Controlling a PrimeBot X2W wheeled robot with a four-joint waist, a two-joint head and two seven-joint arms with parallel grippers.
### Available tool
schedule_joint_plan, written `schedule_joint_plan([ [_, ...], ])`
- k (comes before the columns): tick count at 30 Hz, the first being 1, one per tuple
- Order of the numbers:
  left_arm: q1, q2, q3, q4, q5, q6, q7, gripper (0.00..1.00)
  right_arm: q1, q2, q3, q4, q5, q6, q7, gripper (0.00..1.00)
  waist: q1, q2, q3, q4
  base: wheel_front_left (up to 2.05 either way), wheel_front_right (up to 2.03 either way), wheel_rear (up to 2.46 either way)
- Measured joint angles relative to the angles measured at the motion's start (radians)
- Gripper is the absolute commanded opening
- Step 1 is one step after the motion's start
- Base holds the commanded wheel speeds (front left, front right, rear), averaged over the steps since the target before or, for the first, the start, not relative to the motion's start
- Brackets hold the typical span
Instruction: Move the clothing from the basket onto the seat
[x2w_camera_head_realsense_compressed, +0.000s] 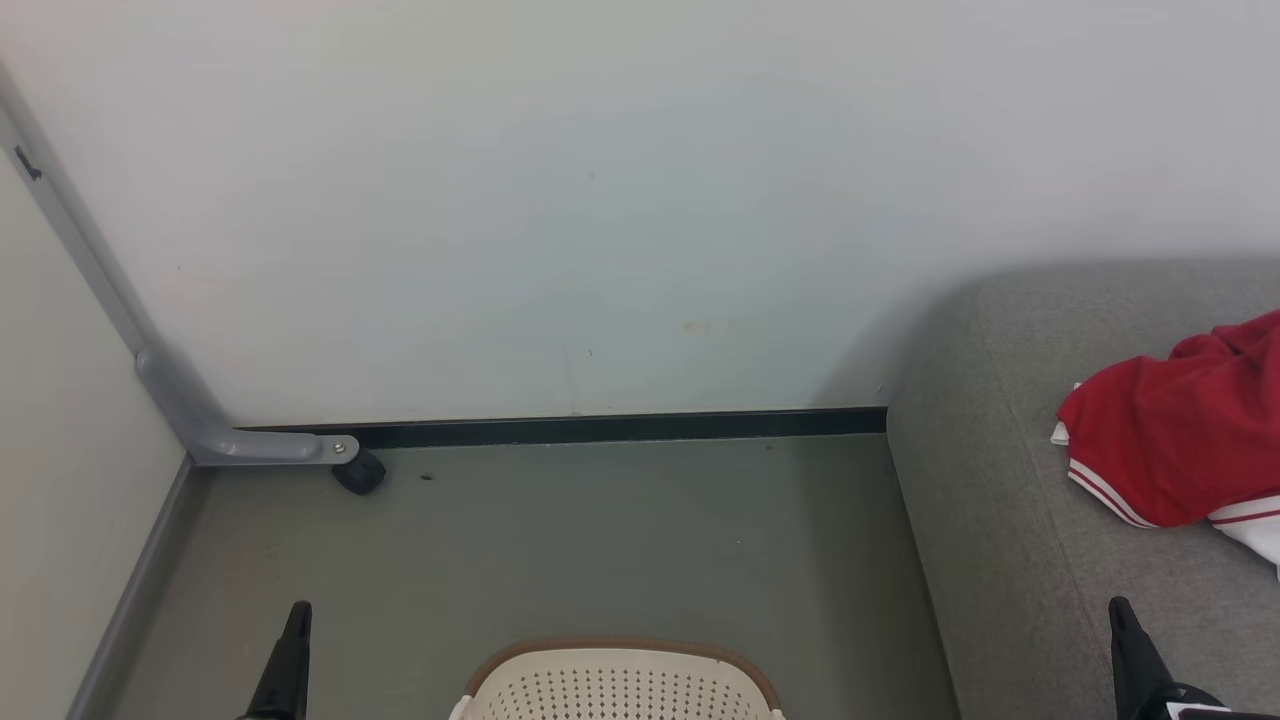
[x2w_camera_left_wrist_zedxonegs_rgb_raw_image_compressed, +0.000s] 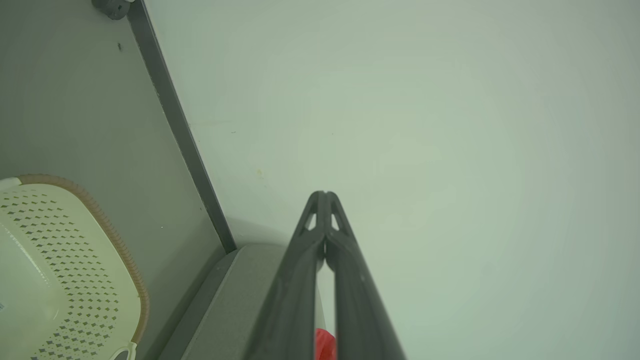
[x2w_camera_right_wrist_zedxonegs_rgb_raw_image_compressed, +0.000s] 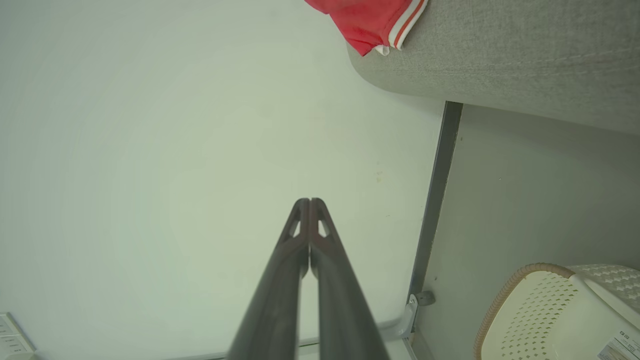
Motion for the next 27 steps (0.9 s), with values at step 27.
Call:
schedule_joint_plan([
  [27, 0.000, 0.000, 0.000, 0.000, 0.000, 0.000, 0.000, 0.00, 0.000, 0.000, 0.000, 0.000, 0.001, 0.000, 0.000, 0.00, 0.0000, 0.0000, 0.000, 0.000, 0.00, 0.00, 0.00],
])
